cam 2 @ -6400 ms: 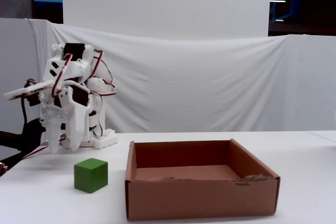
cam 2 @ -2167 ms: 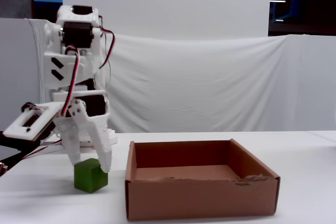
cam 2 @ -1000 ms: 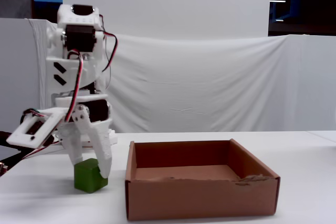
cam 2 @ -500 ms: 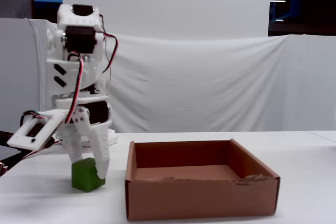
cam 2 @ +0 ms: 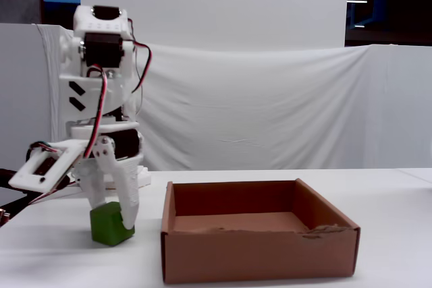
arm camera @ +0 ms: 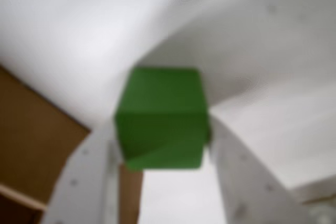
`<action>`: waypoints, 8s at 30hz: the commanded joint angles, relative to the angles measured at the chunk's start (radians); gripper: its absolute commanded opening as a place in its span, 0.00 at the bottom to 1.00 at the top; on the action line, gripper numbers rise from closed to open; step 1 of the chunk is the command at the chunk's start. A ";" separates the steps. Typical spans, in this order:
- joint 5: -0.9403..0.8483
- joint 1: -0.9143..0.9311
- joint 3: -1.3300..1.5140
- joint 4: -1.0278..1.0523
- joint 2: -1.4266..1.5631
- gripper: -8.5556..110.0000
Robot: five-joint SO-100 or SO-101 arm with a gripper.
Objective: Grasp a green cube and put it in a box.
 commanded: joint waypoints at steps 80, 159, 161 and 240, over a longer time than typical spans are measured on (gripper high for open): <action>-0.014 -0.485 -0.499 0.057 -0.276 0.19; -0.012 0.270 0.830 0.140 1.451 0.25; -0.011 0.284 0.831 0.176 1.489 0.25; -0.003 0.307 0.831 0.247 1.493 0.25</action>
